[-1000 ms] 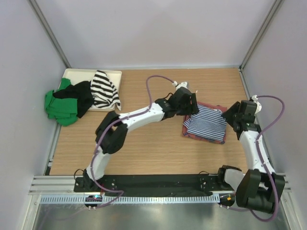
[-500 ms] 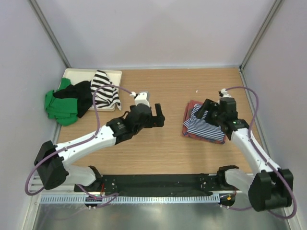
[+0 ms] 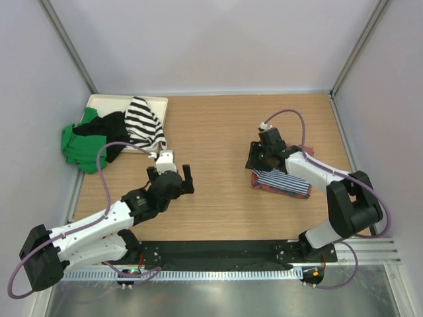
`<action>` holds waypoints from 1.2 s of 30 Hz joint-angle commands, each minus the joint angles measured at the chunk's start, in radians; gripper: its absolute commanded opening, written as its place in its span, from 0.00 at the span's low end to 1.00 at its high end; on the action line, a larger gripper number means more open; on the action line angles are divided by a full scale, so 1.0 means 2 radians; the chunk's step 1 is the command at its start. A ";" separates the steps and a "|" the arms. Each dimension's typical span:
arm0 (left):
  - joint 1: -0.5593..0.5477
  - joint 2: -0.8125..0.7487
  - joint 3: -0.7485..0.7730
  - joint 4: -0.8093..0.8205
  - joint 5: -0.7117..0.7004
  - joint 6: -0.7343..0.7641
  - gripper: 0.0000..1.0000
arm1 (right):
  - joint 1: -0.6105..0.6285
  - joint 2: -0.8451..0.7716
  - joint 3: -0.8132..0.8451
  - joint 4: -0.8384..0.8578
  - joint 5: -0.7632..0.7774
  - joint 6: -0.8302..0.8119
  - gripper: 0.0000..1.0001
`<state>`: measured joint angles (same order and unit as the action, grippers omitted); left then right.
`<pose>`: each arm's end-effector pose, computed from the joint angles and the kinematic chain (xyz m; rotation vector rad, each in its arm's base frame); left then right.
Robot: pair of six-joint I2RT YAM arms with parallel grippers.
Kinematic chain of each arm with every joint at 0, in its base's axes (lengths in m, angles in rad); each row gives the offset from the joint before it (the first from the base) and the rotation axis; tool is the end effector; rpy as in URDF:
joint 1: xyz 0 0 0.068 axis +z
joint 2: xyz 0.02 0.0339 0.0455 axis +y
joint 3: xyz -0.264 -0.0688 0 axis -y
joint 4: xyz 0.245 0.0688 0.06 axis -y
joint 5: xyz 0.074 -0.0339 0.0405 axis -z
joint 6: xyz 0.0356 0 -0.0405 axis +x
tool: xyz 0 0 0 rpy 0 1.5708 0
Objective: Fold and stack the tank tops
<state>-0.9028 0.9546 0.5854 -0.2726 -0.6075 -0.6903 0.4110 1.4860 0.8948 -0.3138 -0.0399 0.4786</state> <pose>0.1400 -0.1446 0.2347 -0.1039 2.0950 -0.2882 0.2764 0.1220 0.2036 0.0679 2.5240 0.4211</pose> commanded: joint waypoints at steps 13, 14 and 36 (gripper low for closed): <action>0.002 0.006 -0.035 0.081 -0.056 0.044 1.00 | -0.005 0.088 0.034 -0.064 0.123 -0.018 0.41; 0.003 0.007 -0.035 0.080 -0.056 0.046 1.00 | -0.019 0.083 0.030 -0.065 0.126 -0.019 0.41; 0.003 -0.063 -0.052 0.013 -0.045 0.048 1.00 | 0.021 -0.374 -0.190 0.076 0.183 -0.003 1.00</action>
<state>-0.9005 0.8314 0.4614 -0.2077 -0.7017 -0.5938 0.4362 0.8478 0.5781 -0.2588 0.2520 0.4408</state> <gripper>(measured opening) 0.995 0.995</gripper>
